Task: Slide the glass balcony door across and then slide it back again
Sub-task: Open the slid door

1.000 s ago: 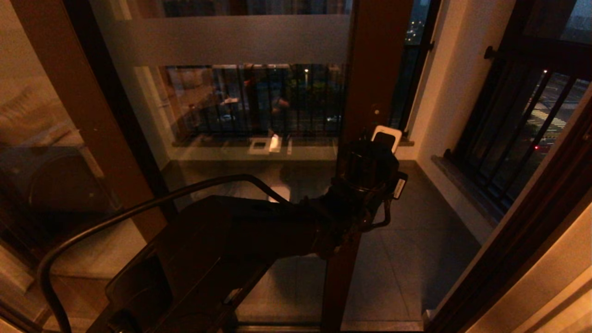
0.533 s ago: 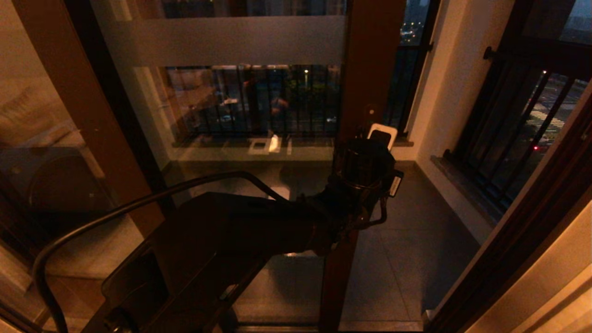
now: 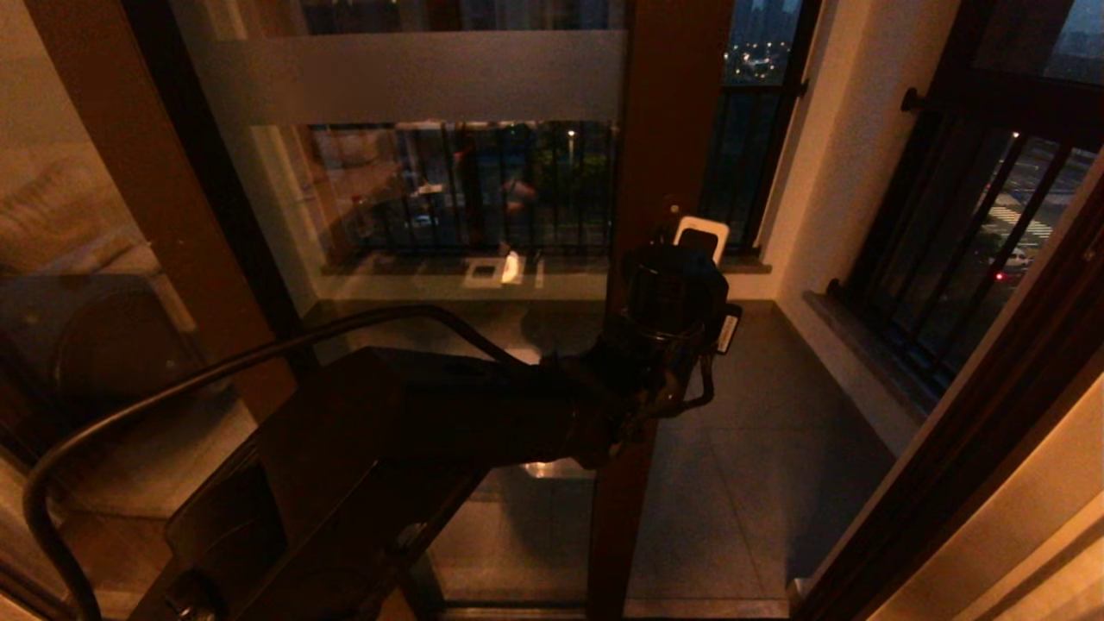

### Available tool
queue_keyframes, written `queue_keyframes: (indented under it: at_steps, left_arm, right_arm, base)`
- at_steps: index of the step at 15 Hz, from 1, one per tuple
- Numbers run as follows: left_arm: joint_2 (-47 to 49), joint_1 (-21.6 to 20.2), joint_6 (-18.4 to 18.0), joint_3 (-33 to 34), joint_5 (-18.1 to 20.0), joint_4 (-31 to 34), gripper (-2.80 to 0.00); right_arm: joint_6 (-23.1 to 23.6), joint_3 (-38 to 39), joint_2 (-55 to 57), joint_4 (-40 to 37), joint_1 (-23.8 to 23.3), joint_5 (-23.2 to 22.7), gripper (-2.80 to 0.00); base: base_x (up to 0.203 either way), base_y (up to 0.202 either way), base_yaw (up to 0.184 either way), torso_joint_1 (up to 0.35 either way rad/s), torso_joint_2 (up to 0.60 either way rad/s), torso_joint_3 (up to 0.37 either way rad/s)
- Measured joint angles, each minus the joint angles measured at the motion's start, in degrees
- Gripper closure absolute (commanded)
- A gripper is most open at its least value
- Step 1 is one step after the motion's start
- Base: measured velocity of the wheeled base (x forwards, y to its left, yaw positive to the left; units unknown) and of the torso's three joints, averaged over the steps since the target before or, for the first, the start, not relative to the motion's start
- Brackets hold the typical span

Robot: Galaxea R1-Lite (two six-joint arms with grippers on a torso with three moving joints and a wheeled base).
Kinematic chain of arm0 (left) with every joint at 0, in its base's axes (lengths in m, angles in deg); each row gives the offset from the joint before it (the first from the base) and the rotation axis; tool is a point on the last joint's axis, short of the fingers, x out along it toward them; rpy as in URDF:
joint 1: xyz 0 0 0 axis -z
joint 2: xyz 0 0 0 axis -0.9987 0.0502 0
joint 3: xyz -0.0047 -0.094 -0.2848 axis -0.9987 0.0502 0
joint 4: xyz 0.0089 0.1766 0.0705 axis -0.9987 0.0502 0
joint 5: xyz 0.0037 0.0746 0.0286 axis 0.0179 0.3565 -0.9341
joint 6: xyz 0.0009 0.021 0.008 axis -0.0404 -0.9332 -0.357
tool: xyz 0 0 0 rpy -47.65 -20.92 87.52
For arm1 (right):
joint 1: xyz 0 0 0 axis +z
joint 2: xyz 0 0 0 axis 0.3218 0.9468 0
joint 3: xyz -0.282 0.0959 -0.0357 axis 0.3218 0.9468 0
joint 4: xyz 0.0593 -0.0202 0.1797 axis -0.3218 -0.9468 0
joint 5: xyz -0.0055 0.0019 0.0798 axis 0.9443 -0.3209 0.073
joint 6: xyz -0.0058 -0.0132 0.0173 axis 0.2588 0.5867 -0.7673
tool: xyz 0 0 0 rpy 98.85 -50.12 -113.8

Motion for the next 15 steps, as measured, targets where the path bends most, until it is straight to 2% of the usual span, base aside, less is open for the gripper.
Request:
queue_keyframes:
  at_steps: [5, 10, 15]
  left_arm:
    - [-3.01, -0.78, -0.48, 6.01, 0.19, -3.53, 0.00]
    - [-6.11, -2.54, -4.34, 12.56, -0.09, -11.12, 0.00]
    - [-8.96, -3.55, -4.13, 16.80, -0.61, -12.00, 0.00]
  right_arm:
    - [0.00, 0.00, 0.00, 0.00, 0.00, 0.00, 0.00]
    - [0.00, 0.00, 0.00, 0.00, 0.00, 0.02, 0.00]
    - [0.02, 0.00, 0.00, -0.02, 0.00, 0.00, 0.00]
  base:
    - [0.000, 0.000, 0.000, 0.000, 0.00, 0.000]
    - [0.000, 0.000, 0.000, 0.000, 0.00, 0.000]
    - [0.000, 0.000, 0.000, 0.000, 0.00, 0.000]
